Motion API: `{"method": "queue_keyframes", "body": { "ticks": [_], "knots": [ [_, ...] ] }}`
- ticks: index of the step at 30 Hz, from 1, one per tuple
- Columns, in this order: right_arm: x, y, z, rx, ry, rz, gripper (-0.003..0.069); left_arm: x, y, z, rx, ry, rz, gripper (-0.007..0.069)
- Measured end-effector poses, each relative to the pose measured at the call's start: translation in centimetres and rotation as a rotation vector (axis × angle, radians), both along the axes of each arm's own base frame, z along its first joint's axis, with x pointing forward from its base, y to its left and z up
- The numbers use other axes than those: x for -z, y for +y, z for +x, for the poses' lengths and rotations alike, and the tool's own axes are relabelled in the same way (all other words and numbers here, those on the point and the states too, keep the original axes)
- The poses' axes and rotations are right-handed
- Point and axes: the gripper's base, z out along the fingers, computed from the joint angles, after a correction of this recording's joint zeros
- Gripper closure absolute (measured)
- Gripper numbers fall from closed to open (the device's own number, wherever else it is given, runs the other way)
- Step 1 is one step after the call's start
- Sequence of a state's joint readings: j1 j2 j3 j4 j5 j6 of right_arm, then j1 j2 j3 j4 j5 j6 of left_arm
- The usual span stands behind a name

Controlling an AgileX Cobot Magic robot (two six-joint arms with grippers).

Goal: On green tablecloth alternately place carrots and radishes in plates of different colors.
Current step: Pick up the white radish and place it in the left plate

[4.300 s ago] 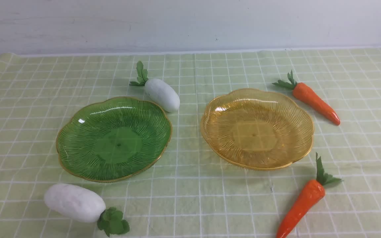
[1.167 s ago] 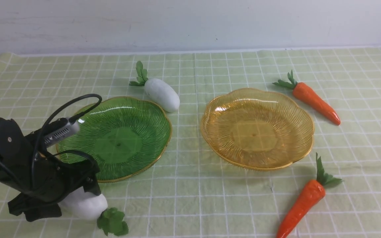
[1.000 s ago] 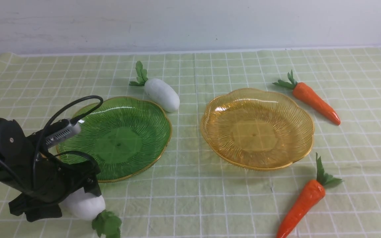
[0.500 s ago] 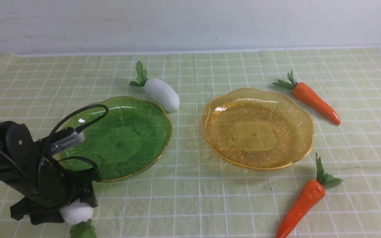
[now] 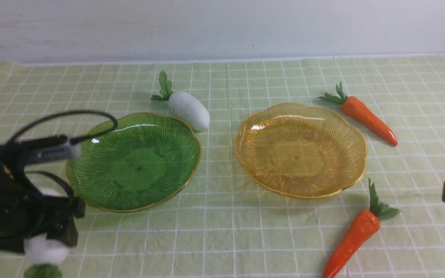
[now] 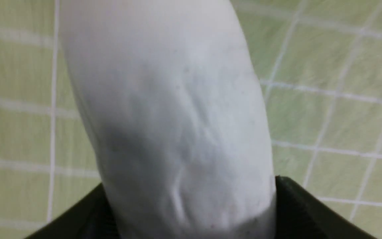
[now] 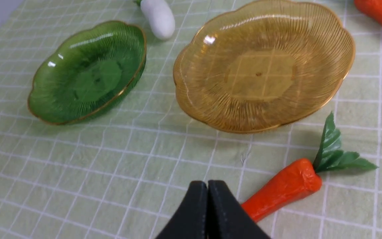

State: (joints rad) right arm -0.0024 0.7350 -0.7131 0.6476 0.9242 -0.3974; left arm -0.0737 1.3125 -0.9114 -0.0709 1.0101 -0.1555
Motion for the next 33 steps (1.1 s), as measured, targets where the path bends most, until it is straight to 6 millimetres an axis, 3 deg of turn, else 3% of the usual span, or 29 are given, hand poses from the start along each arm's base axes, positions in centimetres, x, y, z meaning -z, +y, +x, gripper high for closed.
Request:
{"method": "queue_keyframes", "body": {
  "ticks": [3, 6, 8, 9, 15, 16, 19, 23, 26, 31, 33],
  "knots": [
    [0.1, 0.0, 2.8, -0.029, 0.137, -0.03, 0.0673, -4.5, -1.1, 2.7, 0.181, -0.317, -0.051, 0.0126],
    [0.9, 0.0, 4.3, -0.029, 0.197, -0.033, 0.0673, -5.4, -1.7, 4.2, 0.231, -0.421, -0.094, 0.0126],
    [2.8, -0.1, 6.4, -0.011, 0.293, -0.027, 0.0671, -5.9, -2.2, 5.6, 0.248, -0.511, -0.127, 0.0126],
    [4.1, -0.2, 7.7, 0.014, 0.357, -0.016, 0.0663, -5.4, -2.5, 7.2, 0.252, -0.571, -0.15, 0.0126],
    [8.3, -0.4, 11.0, 0.082, 0.519, 0.003, 0.0586, -1.3, -2.7, 10.9, 0.221, -0.562, -0.164, 0.0126],
    [9.4, -0.5, 11.8, 0.101, 0.553, 0.006, 0.0538, 0.3, -2.8, 11.8, 0.19, -0.532, -0.186, 0.0126],
    [11.3, -0.5, 13.0, 0.135, 0.598, 0.027, 0.0434, 2.4, -3.0, 13.0, 0.155, -0.492, -0.209, 0.0123],
    [13.5, -0.2, 14.4, 0.174, 0.657, 0.075, 0.0246, 4.6, -3.1, 14.3, 0.141, -0.442, -0.216, 0.0027],
    [15.1, 0.7, 14.9, 0.166, 0.697, 0.07, 0.0121, 5.2, -3.1, 14.5, 0.142, -0.426, -0.216, -0.0043],
    [17.4, 2.3, 15.5, 0.145, 0.717, 0.026, 0.0036, 4.6, -3.3, 14.8, 0.165, -0.426, -0.224, -0.0054],
    [17.7, 2.6, 15.8, 0.142, 0.712, 0.013, 0.0053, 4.0, -3.5, 14.9, 0.176, -0.418, -0.242, -0.0031]
  ]
}}
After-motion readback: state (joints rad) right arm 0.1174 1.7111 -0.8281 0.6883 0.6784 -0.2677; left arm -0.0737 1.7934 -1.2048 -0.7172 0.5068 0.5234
